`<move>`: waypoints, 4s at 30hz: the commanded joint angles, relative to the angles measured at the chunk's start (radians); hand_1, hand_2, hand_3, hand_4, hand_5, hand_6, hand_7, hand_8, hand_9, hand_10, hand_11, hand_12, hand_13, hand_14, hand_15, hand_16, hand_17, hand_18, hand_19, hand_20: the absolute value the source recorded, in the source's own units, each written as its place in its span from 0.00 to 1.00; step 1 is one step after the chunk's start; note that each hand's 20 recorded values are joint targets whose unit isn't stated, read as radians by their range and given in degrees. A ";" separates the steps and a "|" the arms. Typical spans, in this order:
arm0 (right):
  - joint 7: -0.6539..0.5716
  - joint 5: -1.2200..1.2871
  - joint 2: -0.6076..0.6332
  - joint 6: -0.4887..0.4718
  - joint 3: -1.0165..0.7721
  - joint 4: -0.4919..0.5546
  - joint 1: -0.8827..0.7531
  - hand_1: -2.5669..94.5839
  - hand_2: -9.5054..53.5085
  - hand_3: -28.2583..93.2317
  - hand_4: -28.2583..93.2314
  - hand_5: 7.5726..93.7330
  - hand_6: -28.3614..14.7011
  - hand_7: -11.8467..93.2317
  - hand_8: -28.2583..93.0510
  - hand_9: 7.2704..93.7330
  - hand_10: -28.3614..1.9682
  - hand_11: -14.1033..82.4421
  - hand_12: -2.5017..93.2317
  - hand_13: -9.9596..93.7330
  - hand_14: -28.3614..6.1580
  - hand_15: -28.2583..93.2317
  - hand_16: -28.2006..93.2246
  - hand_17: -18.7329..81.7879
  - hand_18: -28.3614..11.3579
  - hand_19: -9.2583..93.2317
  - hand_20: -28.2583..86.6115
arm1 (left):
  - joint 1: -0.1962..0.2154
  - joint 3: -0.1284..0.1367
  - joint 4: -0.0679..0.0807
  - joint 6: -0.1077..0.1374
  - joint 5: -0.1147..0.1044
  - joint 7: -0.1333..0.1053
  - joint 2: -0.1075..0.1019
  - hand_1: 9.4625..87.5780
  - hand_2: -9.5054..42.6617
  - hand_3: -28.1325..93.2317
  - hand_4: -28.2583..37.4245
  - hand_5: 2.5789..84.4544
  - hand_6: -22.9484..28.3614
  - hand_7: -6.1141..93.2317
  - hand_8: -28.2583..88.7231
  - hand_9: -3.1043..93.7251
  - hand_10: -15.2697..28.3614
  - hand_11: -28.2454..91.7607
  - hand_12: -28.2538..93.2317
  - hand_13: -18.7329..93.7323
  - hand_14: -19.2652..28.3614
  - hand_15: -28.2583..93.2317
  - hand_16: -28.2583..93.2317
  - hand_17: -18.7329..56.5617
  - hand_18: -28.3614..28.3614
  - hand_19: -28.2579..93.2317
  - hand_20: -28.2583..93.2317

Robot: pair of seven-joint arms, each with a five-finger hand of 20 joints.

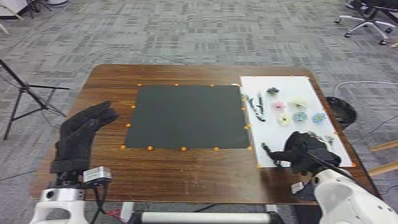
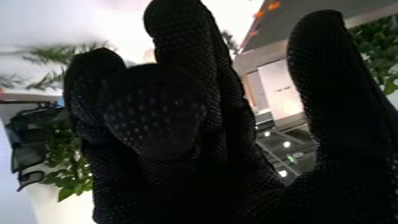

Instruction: Arrange flowers

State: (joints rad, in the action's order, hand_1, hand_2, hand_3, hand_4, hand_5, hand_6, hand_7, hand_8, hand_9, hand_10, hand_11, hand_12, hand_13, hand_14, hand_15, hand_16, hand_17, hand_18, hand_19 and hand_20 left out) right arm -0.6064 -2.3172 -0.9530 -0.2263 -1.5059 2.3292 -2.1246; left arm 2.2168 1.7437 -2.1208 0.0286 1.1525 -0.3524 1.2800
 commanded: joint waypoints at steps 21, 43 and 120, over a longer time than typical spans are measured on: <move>-0.033 -0.033 -0.011 -0.068 0.119 -0.108 0.047 0.48 0.00 0.65 0.22 0.78 0.61 0.42 0.43 0.97 0.59 0.51 0.31 1.00 0.85 0.71 0.43 0.83 0.38 0.78 0.57 | 0.006 -0.003 -0.005 -0.007 0.005 0.009 0.007 0.25 0.00 0.79 0.21 0.57 0.51 0.21 0.19 0.52 0.65 0.42 0.37 0.50 0.76 0.49 0.26 0.26 0.77 0.49 0.51; -0.092 0.170 -0.027 -0.091 0.110 -0.119 0.075 0.88 0.00 0.04 0.73 0.80 0.62 0.37 0.47 1.00 0.60 0.44 0.37 1.00 0.86 0.70 0.42 0.85 0.41 0.76 0.55 | 0.005 -0.001 -0.005 -0.012 0.002 0.015 0.005 0.25 0.01 0.79 0.21 0.57 0.51 0.21 0.19 0.52 0.65 0.42 0.37 0.50 0.77 0.49 0.26 0.26 0.77 0.48 0.51; -0.124 0.411 -0.372 0.241 0.883 -0.741 1.101 0.61 0.00 0.68 0.28 0.80 0.61 0.43 0.44 1.00 0.59 0.51 0.30 1.00 0.89 0.75 0.40 0.87 0.43 0.77 0.60 | -0.342 -0.072 0.357 0.186 -0.121 0.046 -0.237 0.14 0.28 0.83 0.00 0.61 0.50 0.21 0.18 0.54 0.67 0.40 0.35 0.50 0.72 0.32 0.26 0.33 0.71 0.32 0.39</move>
State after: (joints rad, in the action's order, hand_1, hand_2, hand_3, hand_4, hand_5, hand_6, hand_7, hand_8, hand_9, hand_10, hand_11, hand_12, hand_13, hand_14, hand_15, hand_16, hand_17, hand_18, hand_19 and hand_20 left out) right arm -0.7235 -1.9823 -1.3087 -0.0169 -0.6513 1.6013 -1.0329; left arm 1.9048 1.6865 -1.7668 0.2368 1.0270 -0.3169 1.0588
